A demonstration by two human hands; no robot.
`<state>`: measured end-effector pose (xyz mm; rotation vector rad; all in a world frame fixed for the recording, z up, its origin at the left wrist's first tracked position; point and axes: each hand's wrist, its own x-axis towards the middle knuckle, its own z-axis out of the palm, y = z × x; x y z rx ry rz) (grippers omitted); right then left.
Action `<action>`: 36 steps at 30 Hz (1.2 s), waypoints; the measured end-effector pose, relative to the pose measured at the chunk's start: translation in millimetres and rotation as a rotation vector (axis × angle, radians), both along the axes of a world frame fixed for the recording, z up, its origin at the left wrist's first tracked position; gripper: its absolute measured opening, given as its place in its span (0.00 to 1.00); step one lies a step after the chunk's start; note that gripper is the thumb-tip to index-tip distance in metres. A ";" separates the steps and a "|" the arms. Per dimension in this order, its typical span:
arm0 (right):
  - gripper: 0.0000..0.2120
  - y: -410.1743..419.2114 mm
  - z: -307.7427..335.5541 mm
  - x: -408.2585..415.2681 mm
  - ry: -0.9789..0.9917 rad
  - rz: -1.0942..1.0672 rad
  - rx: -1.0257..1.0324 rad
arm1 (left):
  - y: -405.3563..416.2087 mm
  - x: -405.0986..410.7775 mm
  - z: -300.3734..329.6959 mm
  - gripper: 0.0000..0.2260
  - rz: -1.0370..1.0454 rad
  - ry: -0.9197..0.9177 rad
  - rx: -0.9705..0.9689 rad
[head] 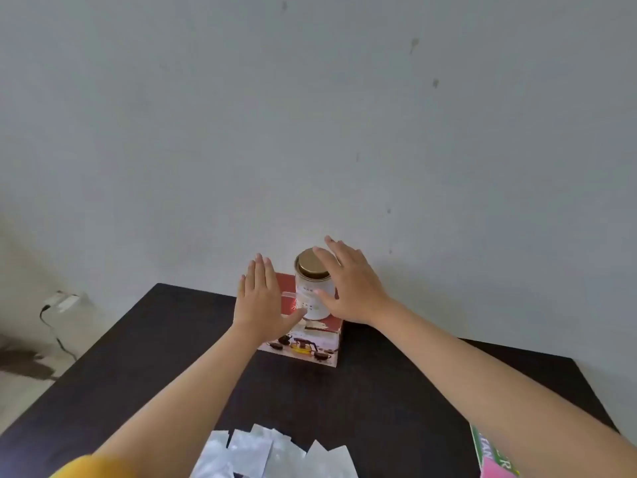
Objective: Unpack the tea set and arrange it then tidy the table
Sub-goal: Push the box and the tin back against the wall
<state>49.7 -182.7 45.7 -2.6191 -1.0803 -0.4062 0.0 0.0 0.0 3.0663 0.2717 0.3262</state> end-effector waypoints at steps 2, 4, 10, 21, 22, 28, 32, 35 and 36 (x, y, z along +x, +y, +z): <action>0.33 12.3 -11.7 10.4 0.040 -0.042 0.017 | 6.2 9.8 -15.5 0.52 0.004 0.070 -0.015; 0.33 20.2 -23.7 18.7 0.079 -0.120 0.004 | 9.1 21.0 -35.2 0.51 -0.009 0.110 -0.031; 0.36 29.3 -59.8 45.8 0.130 -0.238 0.096 | -0.5 58.5 -84.8 0.52 -0.056 0.251 -0.136; 0.38 42.7 -85.9 59.0 0.241 -0.236 0.457 | -15.7 68.3 -123.4 0.56 -0.002 0.202 -0.193; 0.38 40.1 -82.9 59.2 0.250 -0.233 0.464 | -16.1 68.1 -122.7 0.56 -0.001 0.208 -0.192; 0.37 -22.4 -65.7 48.8 0.227 -0.276 0.523 | -20.5 65.8 -114.0 0.56 0.029 0.263 -0.236; 0.36 -96.7 -62.3 41.1 0.230 -0.341 0.508 | -43.0 57.7 -105.9 0.47 -0.061 0.193 -0.245; 0.36 -154.8 -68.7 37.5 0.243 -0.403 0.526 | -72.3 56.1 -103.6 0.42 -0.150 0.179 -0.243; 0.36 -173.9 -72.1 36.5 0.245 -0.422 0.528 | -82.2 56.4 -104.5 0.41 -0.156 0.193 -0.226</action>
